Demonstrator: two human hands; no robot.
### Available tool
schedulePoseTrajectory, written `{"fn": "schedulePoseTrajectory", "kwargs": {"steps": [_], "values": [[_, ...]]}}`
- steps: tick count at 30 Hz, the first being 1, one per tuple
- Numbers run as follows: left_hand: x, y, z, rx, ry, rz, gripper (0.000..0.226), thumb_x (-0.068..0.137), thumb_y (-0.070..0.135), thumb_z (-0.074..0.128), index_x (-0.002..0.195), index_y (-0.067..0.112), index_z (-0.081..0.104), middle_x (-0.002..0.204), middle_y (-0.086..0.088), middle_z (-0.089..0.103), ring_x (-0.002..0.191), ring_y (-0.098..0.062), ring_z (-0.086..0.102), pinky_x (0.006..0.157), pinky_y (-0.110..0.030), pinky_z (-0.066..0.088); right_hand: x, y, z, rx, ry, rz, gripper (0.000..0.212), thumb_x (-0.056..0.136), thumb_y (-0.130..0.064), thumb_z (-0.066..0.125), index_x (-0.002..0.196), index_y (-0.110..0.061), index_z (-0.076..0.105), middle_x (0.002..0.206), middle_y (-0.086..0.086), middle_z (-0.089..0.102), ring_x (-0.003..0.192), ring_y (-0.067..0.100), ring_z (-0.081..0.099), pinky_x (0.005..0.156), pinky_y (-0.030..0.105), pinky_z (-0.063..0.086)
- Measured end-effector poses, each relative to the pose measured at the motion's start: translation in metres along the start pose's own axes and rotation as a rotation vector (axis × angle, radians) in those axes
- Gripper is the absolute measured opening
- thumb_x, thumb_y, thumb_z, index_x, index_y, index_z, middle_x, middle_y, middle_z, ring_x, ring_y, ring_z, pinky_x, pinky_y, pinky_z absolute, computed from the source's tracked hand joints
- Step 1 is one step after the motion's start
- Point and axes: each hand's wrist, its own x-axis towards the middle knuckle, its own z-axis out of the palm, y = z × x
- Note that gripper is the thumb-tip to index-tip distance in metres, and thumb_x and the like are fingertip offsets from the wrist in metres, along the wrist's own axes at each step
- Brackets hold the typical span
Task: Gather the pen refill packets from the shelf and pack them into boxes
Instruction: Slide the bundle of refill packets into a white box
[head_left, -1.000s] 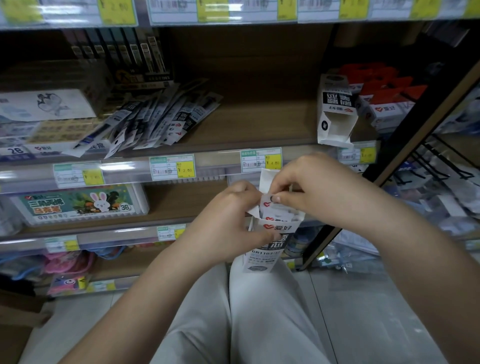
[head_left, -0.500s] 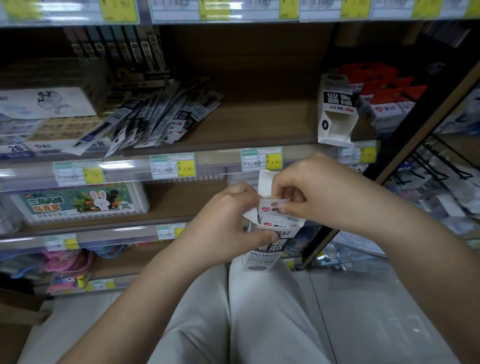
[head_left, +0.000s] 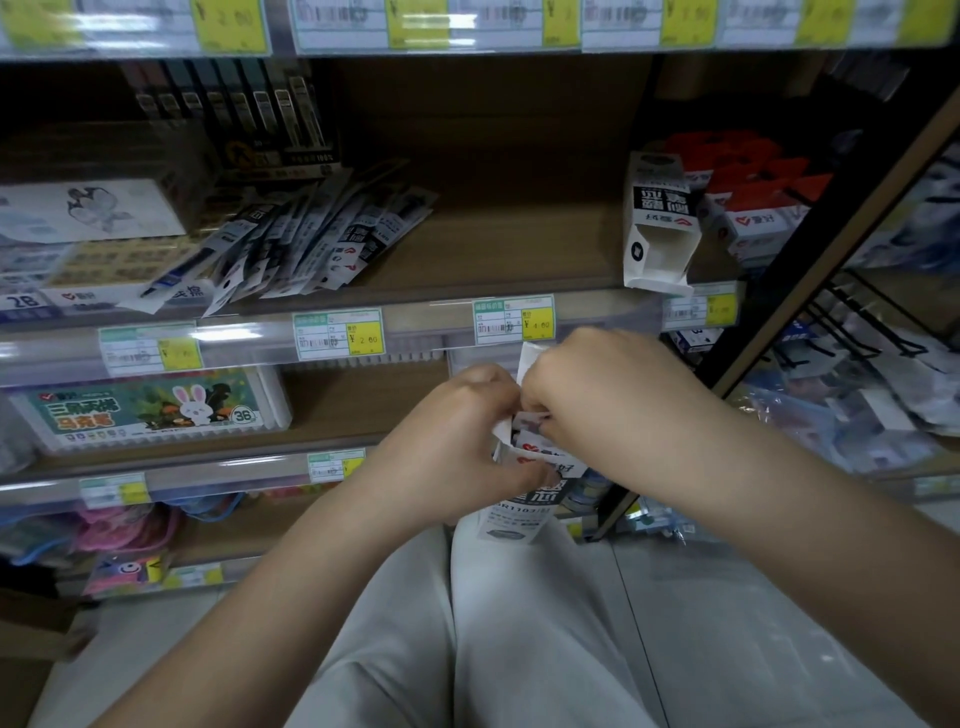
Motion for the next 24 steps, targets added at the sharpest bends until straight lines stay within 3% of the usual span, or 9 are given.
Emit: {"fn": "schedulePoseTrajectory", "kwargs": {"steps": [3,7,10,12,15,20,24], "values": [[0.0,-0.002,0.0,-0.012,0.009,-0.008,0.028,0.066,0.028,0.079,0.085,0.014,0.065,0.088,0.001,0.055,0.078,-0.009,0.051,0.069,-0.029,0.043,0.002,-0.006,0.003,-0.003,-0.06,-0.029,0.019,0.085,-0.016,0.061,0.102,-0.024,0.063,0.065,-0.003,0.025,0.073,0.023,0.038,0.047,0.022,0.017],[0.0,-0.006,0.0,0.015,0.003,0.007,0.035,0.063,0.042,0.074,0.087,0.016,0.067,0.092,0.003,0.058,0.087,-0.011,0.053,0.075,-0.027,0.042,0.005,0.002,0.003,-0.019,-0.109,-0.001,0.024,0.09,-0.016,0.056,0.111,-0.026,0.063,0.069,-0.004,0.027,0.074,0.021,0.039,0.055,0.027,0.026],[0.0,-0.007,-0.001,-0.01,0.025,-0.002,0.029,0.066,0.033,0.082,0.087,0.02,0.067,0.092,0.006,0.056,0.087,-0.009,0.051,0.075,-0.024,0.04,0.01,0.006,0.005,-0.03,-0.146,-0.007,0.029,0.092,-0.015,0.053,0.117,-0.027,0.062,0.08,-0.002,0.038,0.074,0.02,0.038,0.056,0.026,0.03],[0.001,-0.006,-0.002,-0.007,0.022,-0.015,0.03,0.067,0.031,0.082,0.089,0.018,0.067,0.095,0.004,0.058,0.09,-0.011,0.053,0.078,-0.029,0.045,0.016,0.008,0.008,-0.034,-0.154,-0.04,0.028,0.092,-0.014,0.053,0.116,-0.025,0.063,0.083,-0.002,0.042,0.075,0.021,0.041,0.051,0.024,0.027],[0.003,-0.003,-0.005,-0.026,0.0,-0.039,0.032,0.067,0.031,0.081,0.092,0.016,0.067,0.098,0.002,0.057,0.092,-0.013,0.055,0.076,-0.035,0.052,0.023,0.012,0.009,-0.031,-0.187,-0.101,0.021,0.093,-0.017,0.053,0.105,-0.028,0.067,0.07,-0.007,0.041,0.075,0.02,0.046,0.049,0.023,0.026],[0.005,-0.002,-0.001,-0.024,-0.027,-0.011,0.031,0.066,0.027,0.082,0.088,0.013,0.066,0.096,-0.004,0.056,0.09,-0.015,0.055,0.073,-0.037,0.052,0.026,0.017,0.006,-0.08,-0.349,-0.167,0.02,0.093,-0.017,0.047,0.079,-0.025,0.058,0.063,-0.004,0.041,0.055,0.01,0.036,0.048,0.023,0.024],[0.005,-0.004,0.0,-0.011,0.016,-0.026,0.031,0.066,0.027,0.082,0.09,0.014,0.067,0.092,0.001,0.055,0.086,-0.014,0.055,0.073,-0.032,0.051,0.032,0.018,0.008,-0.044,-0.495,-0.202,0.018,0.095,-0.012,0.042,0.093,-0.016,0.059,0.068,-0.001,0.046,0.057,0.013,0.038,0.048,0.025,0.027]]}}
